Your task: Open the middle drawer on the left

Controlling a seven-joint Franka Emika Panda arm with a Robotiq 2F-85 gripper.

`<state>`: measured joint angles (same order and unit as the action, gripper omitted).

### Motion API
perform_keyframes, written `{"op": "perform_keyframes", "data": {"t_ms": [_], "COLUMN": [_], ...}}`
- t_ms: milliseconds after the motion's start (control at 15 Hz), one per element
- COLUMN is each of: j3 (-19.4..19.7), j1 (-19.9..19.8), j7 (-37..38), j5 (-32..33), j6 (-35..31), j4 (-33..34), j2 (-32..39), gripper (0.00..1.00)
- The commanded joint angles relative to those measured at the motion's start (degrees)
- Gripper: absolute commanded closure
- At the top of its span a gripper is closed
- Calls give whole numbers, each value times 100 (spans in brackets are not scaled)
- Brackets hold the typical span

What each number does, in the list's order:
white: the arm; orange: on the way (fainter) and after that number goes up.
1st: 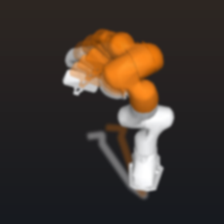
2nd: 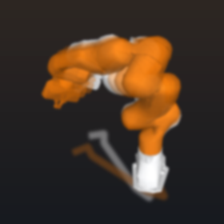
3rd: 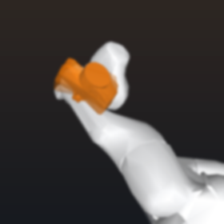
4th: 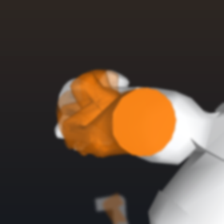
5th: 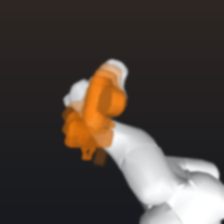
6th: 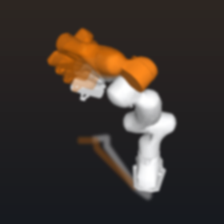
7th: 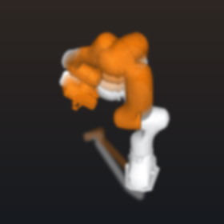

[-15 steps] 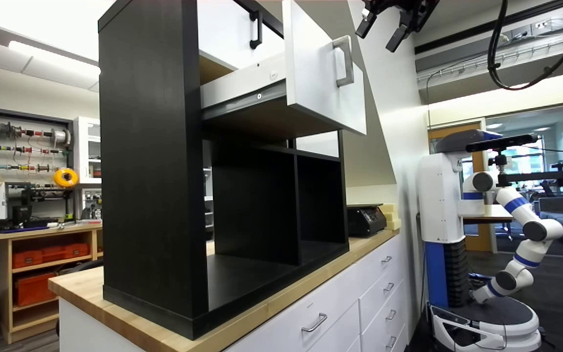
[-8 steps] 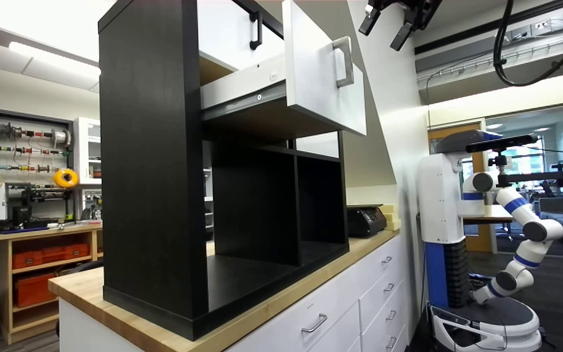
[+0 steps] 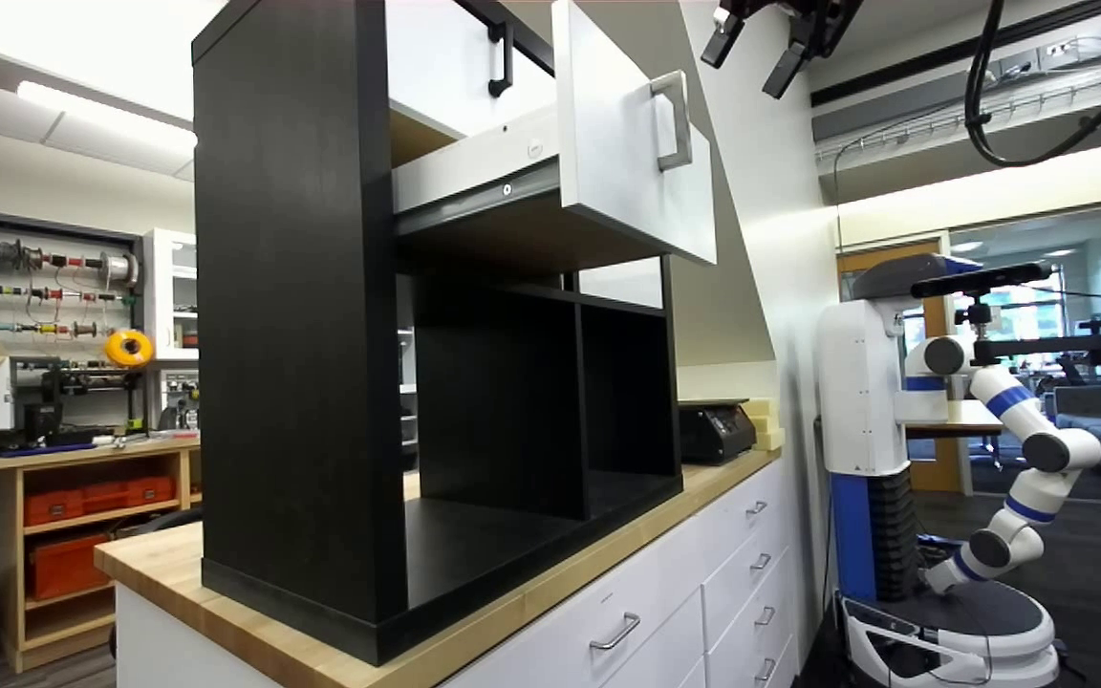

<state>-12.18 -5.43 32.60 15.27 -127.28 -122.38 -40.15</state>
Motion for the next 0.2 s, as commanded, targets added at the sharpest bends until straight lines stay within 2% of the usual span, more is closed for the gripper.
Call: {"op": "perform_keyframes", "data": {"t_ms": [0,133], "j3": [-66,-66], "j1": [-105,-105], "j7": [-62,-62], "j5": [-87,-87], "j6": [-2,-2], "j4": [16,16], "j2": [-5,-5], "gripper": [0,0]}}
